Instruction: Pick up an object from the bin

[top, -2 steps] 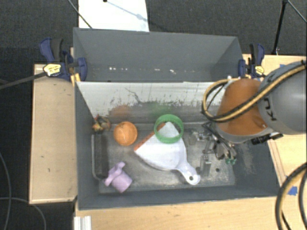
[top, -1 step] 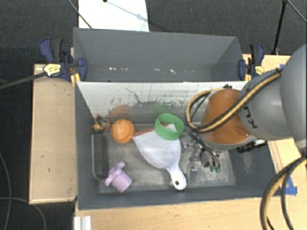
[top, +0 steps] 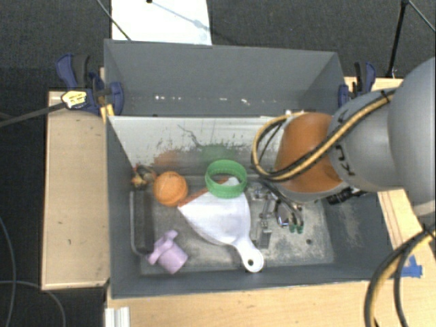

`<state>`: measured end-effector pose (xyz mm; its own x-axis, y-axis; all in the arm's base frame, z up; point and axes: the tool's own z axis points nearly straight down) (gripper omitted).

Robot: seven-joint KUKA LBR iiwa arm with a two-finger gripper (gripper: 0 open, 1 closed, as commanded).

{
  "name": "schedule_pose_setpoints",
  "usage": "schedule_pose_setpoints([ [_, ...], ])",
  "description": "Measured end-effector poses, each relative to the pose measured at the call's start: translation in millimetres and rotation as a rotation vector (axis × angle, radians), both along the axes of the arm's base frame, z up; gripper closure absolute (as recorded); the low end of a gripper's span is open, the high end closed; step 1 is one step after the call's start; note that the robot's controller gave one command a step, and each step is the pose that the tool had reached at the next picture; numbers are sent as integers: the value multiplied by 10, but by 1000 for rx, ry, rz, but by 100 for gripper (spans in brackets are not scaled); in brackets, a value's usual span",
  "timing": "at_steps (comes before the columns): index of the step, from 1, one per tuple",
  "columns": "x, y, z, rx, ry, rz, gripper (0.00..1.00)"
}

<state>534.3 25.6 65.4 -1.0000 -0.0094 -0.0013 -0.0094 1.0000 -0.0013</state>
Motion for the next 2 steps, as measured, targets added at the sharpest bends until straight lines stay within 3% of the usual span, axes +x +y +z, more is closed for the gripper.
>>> schedule_pose_setpoints([
  [1, -107, 170, 496, 1, 6, -29, 0],
  [2, 64, 407, 822, 2, -5, 32, 0],
])
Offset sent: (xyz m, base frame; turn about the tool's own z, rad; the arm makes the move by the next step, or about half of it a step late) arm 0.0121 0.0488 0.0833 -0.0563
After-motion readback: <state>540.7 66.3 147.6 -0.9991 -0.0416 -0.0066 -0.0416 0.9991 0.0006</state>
